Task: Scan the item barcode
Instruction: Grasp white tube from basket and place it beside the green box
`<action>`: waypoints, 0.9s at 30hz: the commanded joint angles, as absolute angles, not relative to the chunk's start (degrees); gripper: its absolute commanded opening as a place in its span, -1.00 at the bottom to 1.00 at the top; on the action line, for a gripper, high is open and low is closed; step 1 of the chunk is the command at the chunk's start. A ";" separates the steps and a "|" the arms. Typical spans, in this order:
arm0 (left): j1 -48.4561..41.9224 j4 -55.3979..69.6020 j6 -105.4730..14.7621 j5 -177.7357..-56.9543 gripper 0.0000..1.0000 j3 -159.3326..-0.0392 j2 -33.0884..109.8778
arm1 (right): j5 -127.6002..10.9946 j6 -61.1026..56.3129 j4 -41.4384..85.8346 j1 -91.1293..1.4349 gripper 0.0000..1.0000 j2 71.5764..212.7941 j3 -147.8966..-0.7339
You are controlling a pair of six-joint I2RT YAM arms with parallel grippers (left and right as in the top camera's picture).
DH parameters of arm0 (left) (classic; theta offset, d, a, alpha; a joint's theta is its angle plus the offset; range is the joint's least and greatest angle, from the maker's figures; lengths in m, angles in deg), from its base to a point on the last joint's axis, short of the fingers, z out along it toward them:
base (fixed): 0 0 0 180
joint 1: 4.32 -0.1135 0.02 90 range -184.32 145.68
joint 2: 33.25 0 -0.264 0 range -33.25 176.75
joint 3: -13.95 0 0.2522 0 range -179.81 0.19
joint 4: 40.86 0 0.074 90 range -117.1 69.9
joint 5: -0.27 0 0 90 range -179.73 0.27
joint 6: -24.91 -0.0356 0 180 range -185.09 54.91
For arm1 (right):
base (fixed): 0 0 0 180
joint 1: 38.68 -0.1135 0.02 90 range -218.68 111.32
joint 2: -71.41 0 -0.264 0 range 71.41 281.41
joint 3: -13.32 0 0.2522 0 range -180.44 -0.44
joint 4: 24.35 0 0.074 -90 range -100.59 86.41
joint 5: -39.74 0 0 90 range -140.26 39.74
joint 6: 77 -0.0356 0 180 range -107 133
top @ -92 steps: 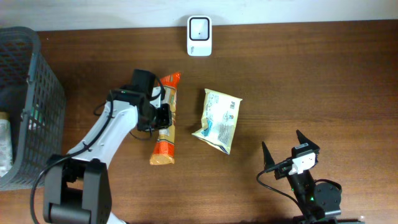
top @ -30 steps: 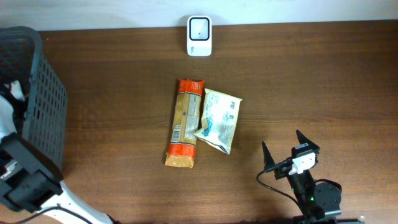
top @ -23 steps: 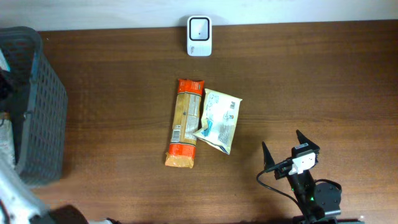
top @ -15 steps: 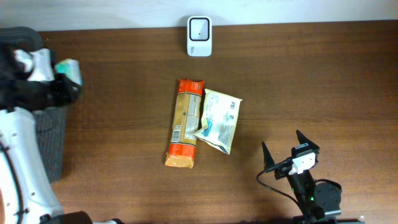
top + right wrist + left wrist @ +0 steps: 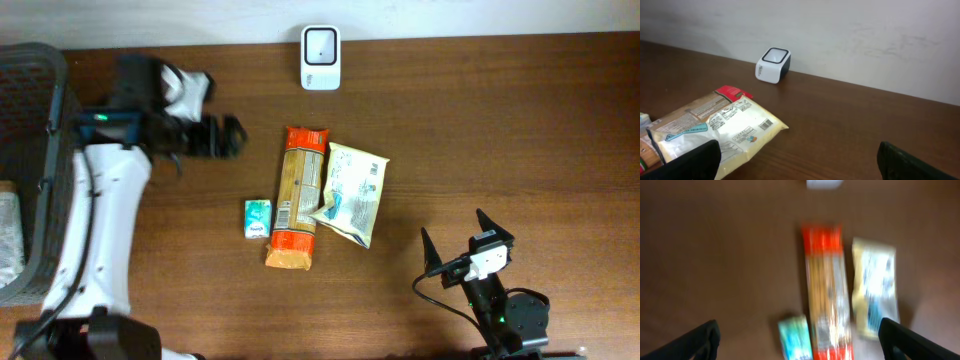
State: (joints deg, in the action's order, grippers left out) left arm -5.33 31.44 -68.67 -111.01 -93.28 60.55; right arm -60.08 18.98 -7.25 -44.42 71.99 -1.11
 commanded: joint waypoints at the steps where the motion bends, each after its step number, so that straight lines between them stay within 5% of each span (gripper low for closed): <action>1: -11.82 32.12 -71.07 -111.79 0.98 -113.59 58.65 | -60.35 18.54 -7.14 -44.73 0.97 71.60 -0.76; 3: -18.01 32.16 -74.79 -105.98 0.98 -120.93 57.97 | -60.35 18.54 -7.14 -44.73 0.97 71.60 -0.76; 7: -31.76 41.36 -56.71 -83.93 0.99 -120.78 58.56 | -60.35 18.54 -7.14 -44.73 0.97 71.60 -0.76; 11: -43.36 40.60 -55.97 -82.59 1.00 -112.27 61.14 | -60.32 18.54 -7.14 -44.73 0.97 71.60 -0.76; 14: -47.36 27.70 -55.84 -82.75 0.98 -93.37 62.38 | -60.35 18.54 -7.14 -44.73 0.97 71.60 -0.76; 19: -51.43 4.84 -72.12 -83.10 0.99 -74.57 62.49 | -60.35 18.54 -7.12 -44.73 0.97 71.60 -0.76; 27: -56.04 -1.00 -83.03 -83.29 0.91 -74.51 75.23 | -60.32 18.52 -7.14 -44.73 0.97 71.60 -0.76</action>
State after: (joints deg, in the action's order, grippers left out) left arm -54.90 -0.14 -81.21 -83.27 -74.70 71.34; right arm -60.08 19.00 -7.25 -44.42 71.99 -1.11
